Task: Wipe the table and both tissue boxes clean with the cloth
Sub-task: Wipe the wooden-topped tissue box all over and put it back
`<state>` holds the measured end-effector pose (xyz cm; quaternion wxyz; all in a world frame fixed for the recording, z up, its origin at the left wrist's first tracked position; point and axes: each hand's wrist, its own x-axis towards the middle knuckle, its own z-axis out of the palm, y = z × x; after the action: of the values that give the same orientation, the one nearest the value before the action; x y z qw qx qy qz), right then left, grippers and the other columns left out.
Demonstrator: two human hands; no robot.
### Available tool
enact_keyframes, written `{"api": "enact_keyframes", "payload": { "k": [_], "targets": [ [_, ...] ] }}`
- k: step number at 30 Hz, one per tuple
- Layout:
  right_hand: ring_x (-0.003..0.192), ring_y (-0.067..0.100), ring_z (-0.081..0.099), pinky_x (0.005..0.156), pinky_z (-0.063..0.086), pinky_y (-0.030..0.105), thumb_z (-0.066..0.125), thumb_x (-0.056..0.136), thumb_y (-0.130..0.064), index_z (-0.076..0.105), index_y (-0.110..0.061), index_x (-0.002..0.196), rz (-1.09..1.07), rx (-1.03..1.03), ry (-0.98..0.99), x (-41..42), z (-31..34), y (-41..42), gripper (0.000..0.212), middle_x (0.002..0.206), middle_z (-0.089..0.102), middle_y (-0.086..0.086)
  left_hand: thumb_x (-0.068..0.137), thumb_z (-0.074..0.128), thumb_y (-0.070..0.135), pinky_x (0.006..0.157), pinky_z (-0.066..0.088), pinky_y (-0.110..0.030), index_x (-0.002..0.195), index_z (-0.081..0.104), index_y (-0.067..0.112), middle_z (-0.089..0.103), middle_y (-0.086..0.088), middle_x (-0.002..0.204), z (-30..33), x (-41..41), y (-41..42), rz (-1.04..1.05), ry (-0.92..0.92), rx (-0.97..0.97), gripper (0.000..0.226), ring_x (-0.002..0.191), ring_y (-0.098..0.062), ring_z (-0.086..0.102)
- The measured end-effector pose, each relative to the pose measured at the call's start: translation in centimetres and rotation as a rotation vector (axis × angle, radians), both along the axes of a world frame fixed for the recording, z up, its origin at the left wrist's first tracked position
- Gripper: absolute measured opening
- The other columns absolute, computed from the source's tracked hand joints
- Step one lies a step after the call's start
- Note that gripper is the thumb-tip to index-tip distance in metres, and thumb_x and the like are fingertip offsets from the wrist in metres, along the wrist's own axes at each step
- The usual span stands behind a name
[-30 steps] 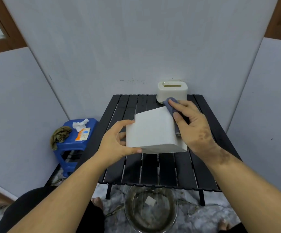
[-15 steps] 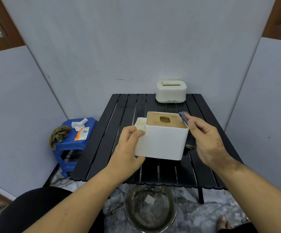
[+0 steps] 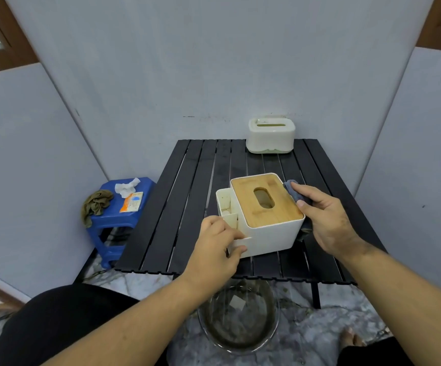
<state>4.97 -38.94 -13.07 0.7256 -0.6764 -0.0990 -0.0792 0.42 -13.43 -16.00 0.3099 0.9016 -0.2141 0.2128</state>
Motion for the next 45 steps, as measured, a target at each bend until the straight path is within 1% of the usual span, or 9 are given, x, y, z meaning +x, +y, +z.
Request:
{"api": "enact_keyframes", "payload": {
  "k": [7,10,16,21,23,26,29,36,45],
  "targets": [
    [0.12,0.011,0.058,0.1,0.048,0.025,0.056,0.09,0.008,0.061,-0.015,0.126,-0.099,-0.209,-0.106,0.0,0.8,-0.3,0.042,0.125,0.063,-0.004,0.088,0.07,0.041,0.084,0.052,-0.026,0.105,0.069,0.02,0.065,0.012,0.1,1.4,-0.1,1.0,-0.015,0.02,-0.002,0.028,0.1,-0.01,0.055],
    [0.116,0.006,0.057,0.098,0.046,0.016,0.059,0.088,0.007,0.063,-0.018,0.124,-0.222,-0.472,-0.223,-0.7,3.3,-0.6,0.043,0.12,0.06,-0.014,0.095,0.058,0.026,0.081,0.058,-0.037,0.114,0.067,0.016,0.064,0.007,0.107,3.3,2.1,2.7,0.03,0.04,-0.115,0.023,0.095,-0.01,0.062],
    [0.107,-0.007,0.053,0.095,0.035,0.002,0.056,0.081,0.016,0.072,-0.004,0.109,-0.238,-0.74,-0.484,-5.4,4.8,4.0,0.038,0.109,0.064,-0.003,0.096,0.062,0.01,0.102,0.049,-0.034,0.138,0.056,0.033,0.051,0.009,0.134,7.5,7.7,2.4,-0.059,0.214,0.187,0.047,0.119,-0.012,0.055],
    [0.092,0.027,0.06,0.083,0.05,0.032,0.048,0.088,-0.012,0.074,-0.01,0.106,-0.157,-1.033,-0.542,-5.1,1.5,4.7,0.031,0.103,0.067,0.002,0.097,0.065,0.017,0.115,0.038,-0.04,0.138,0.056,0.044,0.047,0.006,0.146,9.1,10.4,1.0,-0.178,0.473,0.364,0.05,0.133,-0.017,0.048],
    [0.097,0.021,0.06,0.083,0.051,0.031,0.053,0.085,-0.007,0.075,-0.012,0.105,-0.198,-1.007,-0.516,-4.7,1.3,3.6,0.03,0.107,0.066,-0.001,0.096,0.069,0.023,0.111,0.043,-0.04,0.129,0.065,0.041,0.053,0.006,0.133,9.1,10.2,1.1,-0.139,0.489,0.298,0.038,0.122,-0.016,0.054],
    [0.107,-0.01,0.05,0.092,0.032,0.0,0.058,0.079,0.009,0.074,0.0,0.101,-0.34,-0.865,-0.41,-4.1,2.1,1.8,0.029,0.108,0.065,0.006,0.09,0.076,0.035,0.095,0.05,-0.032,0.115,0.073,0.038,0.055,0.004,0.11,8.9,8.5,0.8,-0.062,0.488,0.165,0.026,0.096,-0.012,0.059],
    [0.101,0.014,0.059,0.088,0.033,0.005,0.068,0.08,0.006,0.07,-0.008,0.113,-0.479,-0.789,-0.219,-3.6,2.2,0.4,0.036,0.107,0.064,0.0,0.085,0.08,0.04,0.085,0.047,-0.026,0.107,0.073,0.033,0.051,0.005,0.103,7.8,6.0,0.0,0.022,0.476,0.016,0.025,0.088,-0.011,0.058],
    [0.099,-0.007,0.054,0.083,0.037,-0.002,0.07,0.085,-0.011,0.065,-0.014,0.117,-0.493,-0.545,-0.15,-5.3,1.0,2.4,0.032,0.107,0.057,-0.013,0.086,0.078,0.042,0.074,0.038,-0.008,0.124,0.066,0.032,0.044,0.008,0.101,5.3,3.1,0.1,0.069,0.411,-0.157,0.041,0.082,-0.006,0.053],
    [0.103,-0.033,0.029,0.075,0.028,-0.011,0.087,0.069,-0.025,0.029,-0.032,0.147,-0.267,-0.573,0.033,-6.5,-0.5,3.5,0.097,0.121,0.035,-0.011,0.067,0.094,0.019,0.082,0.056,-0.017,0.142,0.048,0.048,0.048,0.015,0.126,2.7,2.9,1.7,-0.088,0.501,-0.254,0.092,0.101,-0.008,0.059]
  ]
}}
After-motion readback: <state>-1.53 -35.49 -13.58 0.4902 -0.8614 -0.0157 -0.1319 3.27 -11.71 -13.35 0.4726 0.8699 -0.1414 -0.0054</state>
